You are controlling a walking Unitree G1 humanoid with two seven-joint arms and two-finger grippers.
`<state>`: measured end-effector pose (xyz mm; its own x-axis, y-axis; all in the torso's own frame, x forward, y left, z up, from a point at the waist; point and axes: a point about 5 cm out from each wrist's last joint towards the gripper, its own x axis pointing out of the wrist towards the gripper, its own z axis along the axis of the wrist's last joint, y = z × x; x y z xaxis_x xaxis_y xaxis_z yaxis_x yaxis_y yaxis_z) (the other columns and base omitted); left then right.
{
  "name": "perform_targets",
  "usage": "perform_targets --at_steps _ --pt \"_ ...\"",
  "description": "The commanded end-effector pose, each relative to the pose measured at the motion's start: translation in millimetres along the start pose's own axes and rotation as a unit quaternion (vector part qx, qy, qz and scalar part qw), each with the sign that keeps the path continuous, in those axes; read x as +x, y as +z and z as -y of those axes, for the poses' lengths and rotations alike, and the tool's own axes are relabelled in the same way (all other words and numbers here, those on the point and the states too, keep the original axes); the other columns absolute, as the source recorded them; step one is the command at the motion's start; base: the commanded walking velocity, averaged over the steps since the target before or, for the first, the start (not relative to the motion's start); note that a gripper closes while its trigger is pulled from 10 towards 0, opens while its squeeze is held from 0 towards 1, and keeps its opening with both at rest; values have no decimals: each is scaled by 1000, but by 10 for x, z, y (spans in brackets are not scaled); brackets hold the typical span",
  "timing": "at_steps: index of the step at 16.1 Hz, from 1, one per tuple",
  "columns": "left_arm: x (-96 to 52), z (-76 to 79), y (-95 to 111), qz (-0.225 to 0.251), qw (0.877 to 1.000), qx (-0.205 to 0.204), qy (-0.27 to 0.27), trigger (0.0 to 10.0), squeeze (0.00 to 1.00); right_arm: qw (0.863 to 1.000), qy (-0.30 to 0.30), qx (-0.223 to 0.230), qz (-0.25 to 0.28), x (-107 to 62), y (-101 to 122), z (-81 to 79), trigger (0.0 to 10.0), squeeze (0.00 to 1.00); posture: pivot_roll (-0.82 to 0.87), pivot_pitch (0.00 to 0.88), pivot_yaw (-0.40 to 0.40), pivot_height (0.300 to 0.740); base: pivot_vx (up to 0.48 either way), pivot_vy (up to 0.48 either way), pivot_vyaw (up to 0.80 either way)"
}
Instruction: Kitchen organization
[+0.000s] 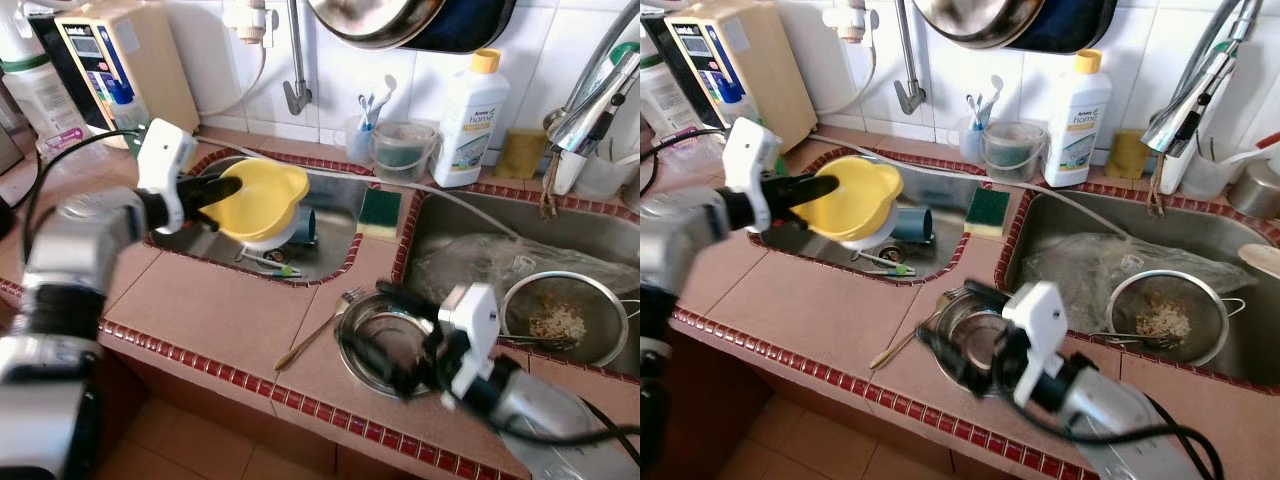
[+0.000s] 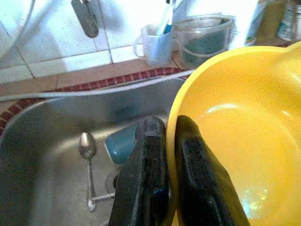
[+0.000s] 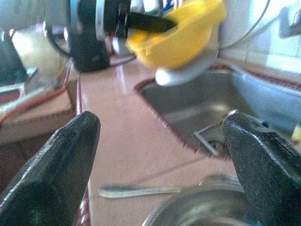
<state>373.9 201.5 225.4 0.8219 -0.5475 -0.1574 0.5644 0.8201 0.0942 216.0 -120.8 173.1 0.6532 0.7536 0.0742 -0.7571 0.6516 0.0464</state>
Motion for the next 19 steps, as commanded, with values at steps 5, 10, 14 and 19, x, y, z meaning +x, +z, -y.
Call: perform_targets --at_steps 5,10,14,19 --pt "152 440 18 146 986 -39 71 10000 0 980 -170 -34 100 318 313 500 10000 0 -177 26 50 740 0 0 0" --pt "163 647 -189 175 973 -43 145 10000 0 921 -369 -39 121 319 263 808 10000 0 -180 4 38 740 0 0 0" --pt "247 836 -430 157 977 -31 143 10000 0 881 -450 -97 107 275 117 961 10000 0 -176 0 43 740 0 0 0" --pt "244 881 -498 154 974 -70 149 10000 0 877 -454 -108 113 334 86 941 10000 0 -190 0 62 740 0 188 0"
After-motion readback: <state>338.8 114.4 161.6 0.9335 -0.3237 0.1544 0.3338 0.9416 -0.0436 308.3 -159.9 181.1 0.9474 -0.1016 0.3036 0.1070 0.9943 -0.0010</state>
